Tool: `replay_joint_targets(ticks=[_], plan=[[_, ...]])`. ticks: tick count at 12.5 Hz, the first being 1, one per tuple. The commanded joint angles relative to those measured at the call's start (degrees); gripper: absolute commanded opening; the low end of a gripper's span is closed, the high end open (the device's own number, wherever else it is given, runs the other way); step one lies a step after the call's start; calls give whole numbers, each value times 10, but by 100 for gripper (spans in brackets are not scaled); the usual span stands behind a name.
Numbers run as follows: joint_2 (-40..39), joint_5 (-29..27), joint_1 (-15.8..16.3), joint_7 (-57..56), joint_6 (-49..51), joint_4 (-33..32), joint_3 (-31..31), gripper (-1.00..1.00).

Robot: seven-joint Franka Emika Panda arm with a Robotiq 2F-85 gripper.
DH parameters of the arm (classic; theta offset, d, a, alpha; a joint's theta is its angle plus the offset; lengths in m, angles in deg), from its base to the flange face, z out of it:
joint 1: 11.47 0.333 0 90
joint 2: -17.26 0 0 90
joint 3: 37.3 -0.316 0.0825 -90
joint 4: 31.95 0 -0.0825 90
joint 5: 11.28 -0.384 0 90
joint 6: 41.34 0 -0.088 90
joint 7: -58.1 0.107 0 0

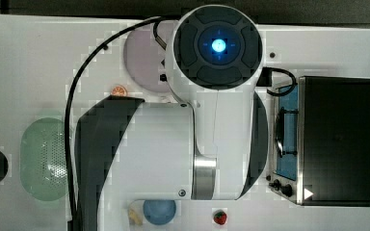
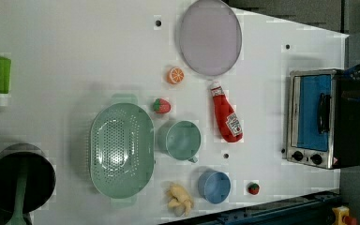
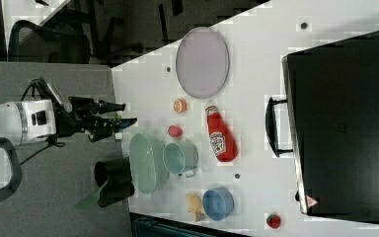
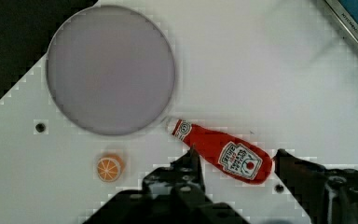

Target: Pick Ketchup from the table and place it in strainer.

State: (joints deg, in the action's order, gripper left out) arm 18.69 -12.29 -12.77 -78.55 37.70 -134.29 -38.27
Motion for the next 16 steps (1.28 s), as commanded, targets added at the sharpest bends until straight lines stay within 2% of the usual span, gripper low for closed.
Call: replay_joint_targets(ticks=[1, 3, 6, 10, 16], plan=[[144, -17, -65, -22, 90, -62, -26, 59], [142, -17, -64, -25, 89, -64, -29, 99], [131, -17, -62, -58, 80, -88, -40, 100], [103, -17, -59, -110, 20, -129, -65, 100], [64, -17, -58, -360, -85, -211, -88, 100]])
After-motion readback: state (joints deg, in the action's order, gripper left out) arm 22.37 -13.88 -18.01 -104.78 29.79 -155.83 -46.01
